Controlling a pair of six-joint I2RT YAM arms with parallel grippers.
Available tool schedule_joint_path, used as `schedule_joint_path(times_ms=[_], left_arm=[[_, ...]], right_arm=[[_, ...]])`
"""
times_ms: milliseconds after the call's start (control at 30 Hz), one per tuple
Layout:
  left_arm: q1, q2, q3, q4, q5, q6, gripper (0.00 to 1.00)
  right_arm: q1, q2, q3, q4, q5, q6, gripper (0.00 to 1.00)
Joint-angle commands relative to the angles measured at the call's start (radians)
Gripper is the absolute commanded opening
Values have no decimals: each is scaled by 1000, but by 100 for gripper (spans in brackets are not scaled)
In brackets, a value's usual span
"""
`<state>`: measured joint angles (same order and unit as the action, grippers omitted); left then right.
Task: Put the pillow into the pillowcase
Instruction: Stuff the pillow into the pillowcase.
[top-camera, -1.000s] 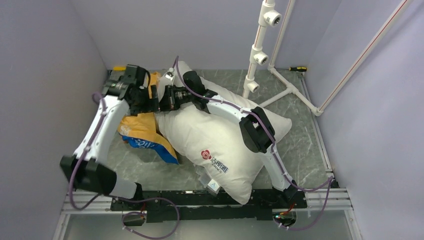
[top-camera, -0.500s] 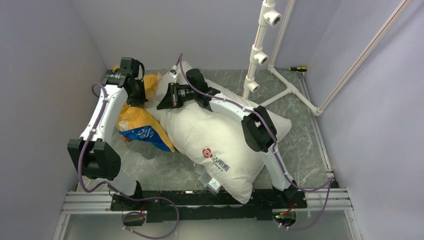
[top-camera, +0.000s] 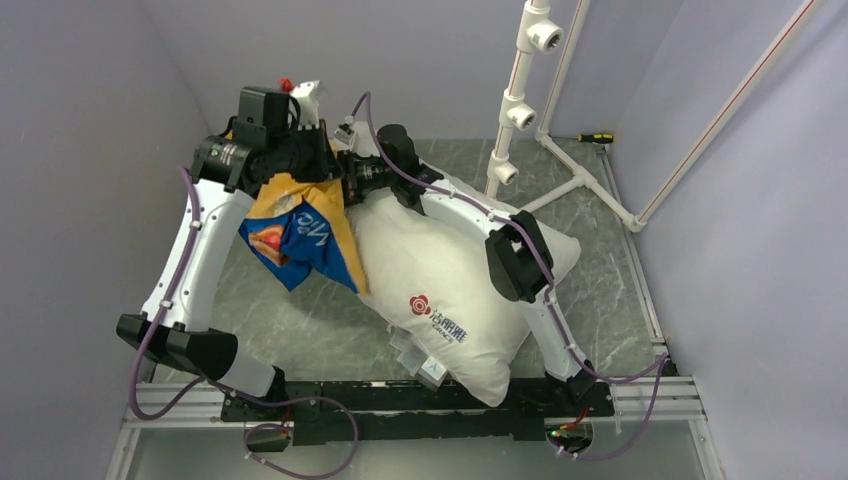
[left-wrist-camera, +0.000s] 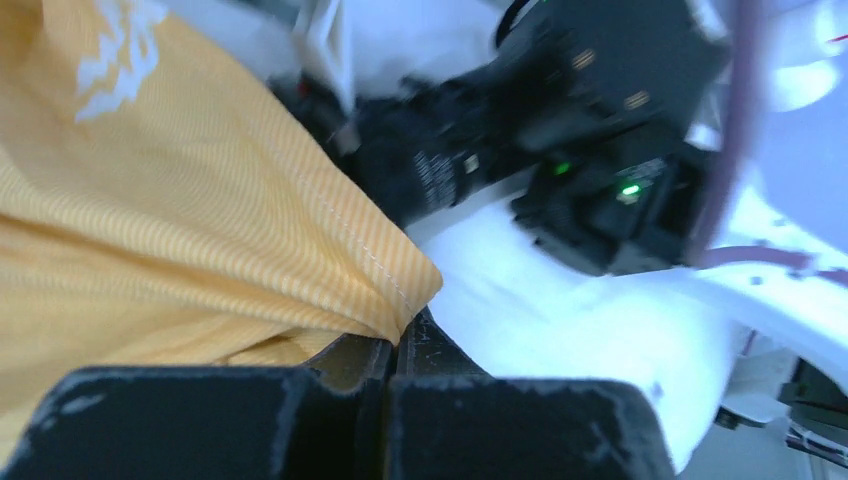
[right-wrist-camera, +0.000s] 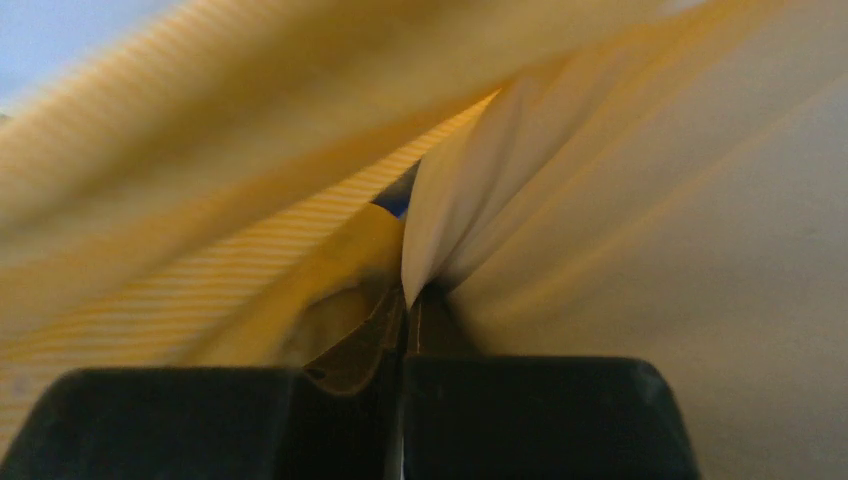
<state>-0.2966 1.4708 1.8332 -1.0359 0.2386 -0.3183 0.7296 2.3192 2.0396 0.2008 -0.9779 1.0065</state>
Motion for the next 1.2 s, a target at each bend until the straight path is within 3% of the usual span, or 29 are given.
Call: schedule_joint_path(times_ms=[0,133,200,233,333,367,400,467,600,733,900,1067,1167], left_arm=[[-16,26,115,100,212,2,0],[-41,8,52,79,246,10,0],[-48,-16,-9,25,178,33,0],[-50,-28,-26,-11,119,52,7],[-50,-63,-36,-120,-154,64,61],[-49,-76,-31,-141,-244,49,74],[-49,-83,-26,-153,-330,30,84],[-45,-84,-16,-155,-491,8,94],[10,3,58,-168,-589,-42,96],[138,123,99,-153,-493,-90,94],[271,194,13,-3,-301,-117,92],[284,269,-39,102,-148,-79,89],[284,275,-79,171,-113,-85,82]], right_arm=[[26,-42,-49,143,-59,14,0],[49,27,-41,54,-88,-27,0],[51,45,-52,57,-117,-3,0],[51,39,-67,42,-122,-11,0],[51,12,-116,-38,-145,-61,0],[52,0,-141,-48,-156,-73,0],[54,-14,-176,-44,-163,-76,0],[61,-39,-241,-38,-167,-77,0],[79,-50,-290,-44,-187,-79,0],[96,-49,-276,-110,-184,-124,0],[119,-46,-262,-142,-194,-137,0],[135,-43,-187,-352,-161,-275,0],[136,-42,-160,-424,-146,-323,1]])
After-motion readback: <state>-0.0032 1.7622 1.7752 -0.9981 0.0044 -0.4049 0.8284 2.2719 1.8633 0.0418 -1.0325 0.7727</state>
